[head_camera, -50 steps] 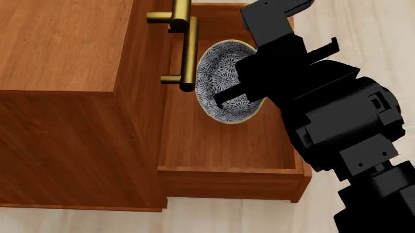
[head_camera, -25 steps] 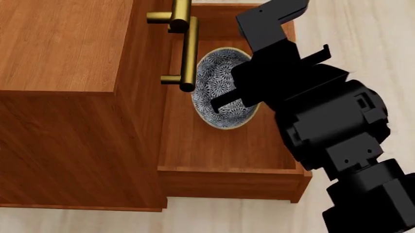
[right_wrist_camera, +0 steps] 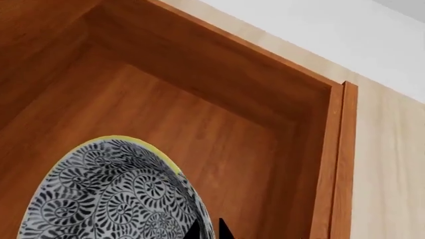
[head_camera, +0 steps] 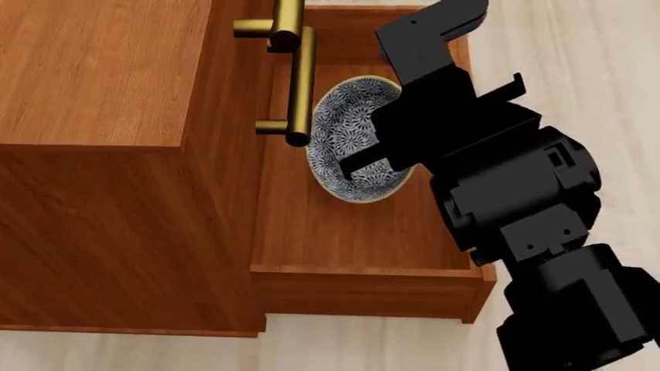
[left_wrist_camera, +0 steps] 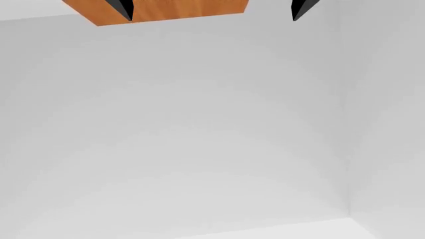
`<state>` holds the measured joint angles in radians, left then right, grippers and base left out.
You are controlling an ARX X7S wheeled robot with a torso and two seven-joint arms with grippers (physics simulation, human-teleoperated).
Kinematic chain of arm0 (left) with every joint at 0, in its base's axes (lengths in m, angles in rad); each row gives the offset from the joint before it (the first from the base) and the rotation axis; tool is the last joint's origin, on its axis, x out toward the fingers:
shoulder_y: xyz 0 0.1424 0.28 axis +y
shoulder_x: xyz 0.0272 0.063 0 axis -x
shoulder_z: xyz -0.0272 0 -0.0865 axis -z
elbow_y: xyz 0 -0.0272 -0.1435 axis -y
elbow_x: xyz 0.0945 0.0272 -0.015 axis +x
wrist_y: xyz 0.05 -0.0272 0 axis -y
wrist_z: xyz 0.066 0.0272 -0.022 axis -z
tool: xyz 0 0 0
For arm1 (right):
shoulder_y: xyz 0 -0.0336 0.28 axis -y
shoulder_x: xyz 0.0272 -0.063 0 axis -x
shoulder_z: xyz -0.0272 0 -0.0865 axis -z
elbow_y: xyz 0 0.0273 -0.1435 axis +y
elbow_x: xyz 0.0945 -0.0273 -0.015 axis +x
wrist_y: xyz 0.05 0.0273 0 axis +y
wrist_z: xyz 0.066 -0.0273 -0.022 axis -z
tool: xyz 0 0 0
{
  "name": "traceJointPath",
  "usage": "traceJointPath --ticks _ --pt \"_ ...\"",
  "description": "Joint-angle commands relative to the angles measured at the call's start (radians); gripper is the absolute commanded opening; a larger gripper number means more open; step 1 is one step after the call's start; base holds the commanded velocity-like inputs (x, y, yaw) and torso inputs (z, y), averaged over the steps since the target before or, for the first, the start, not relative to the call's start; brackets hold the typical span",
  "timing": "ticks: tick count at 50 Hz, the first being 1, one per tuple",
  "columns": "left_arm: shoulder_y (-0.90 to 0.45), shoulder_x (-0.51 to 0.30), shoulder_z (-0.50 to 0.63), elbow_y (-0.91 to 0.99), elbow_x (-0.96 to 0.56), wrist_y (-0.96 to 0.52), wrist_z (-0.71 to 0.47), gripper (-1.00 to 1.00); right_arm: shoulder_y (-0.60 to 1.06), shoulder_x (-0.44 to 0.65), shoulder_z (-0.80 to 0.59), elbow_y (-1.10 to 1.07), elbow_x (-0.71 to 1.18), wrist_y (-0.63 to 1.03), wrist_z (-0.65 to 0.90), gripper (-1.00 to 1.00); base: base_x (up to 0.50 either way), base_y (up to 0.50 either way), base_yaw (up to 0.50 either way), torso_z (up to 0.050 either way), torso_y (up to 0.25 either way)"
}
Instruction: Put the bowl in the bottom drawer of the cabinet.
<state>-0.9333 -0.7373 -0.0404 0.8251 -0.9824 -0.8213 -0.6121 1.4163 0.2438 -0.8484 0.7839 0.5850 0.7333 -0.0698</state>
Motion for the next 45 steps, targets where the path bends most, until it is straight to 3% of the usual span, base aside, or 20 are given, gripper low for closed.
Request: traceJointPath --ticks 1,24,25,45 --pt "-0.001 -0.004 0.003 0.0 0.0 0.001 -0.002 1.0 -0.006 -0.026 -0.003 0.059 -0.012 -0.036 -0.029 -1.0 0.01 0.0 0.0 0.0 0.0" --pt "0.013 -0.011 0.003 -0.004 0.008 0.014 0.002 1.0 0.02 -0.087 -0.02 0.218 -0.042 -0.116 -0.075 -1.0 0.0 0.0 0.0 0.0 -0.001" --pt "0.013 -0.012 0.004 -0.004 0.008 0.014 0.002 1.0 0.018 -0.083 -0.023 0.208 -0.042 -0.109 -0.074 1.0 0.0 0.0 0.0 0.0 -0.011" --pt "0.011 -0.017 0.001 0.005 -0.007 0.012 -0.012 1.0 0.013 -0.057 -0.022 0.142 -0.032 -0.077 -0.06 1.0 0.0 0.0 0.0 0.0 -0.002"
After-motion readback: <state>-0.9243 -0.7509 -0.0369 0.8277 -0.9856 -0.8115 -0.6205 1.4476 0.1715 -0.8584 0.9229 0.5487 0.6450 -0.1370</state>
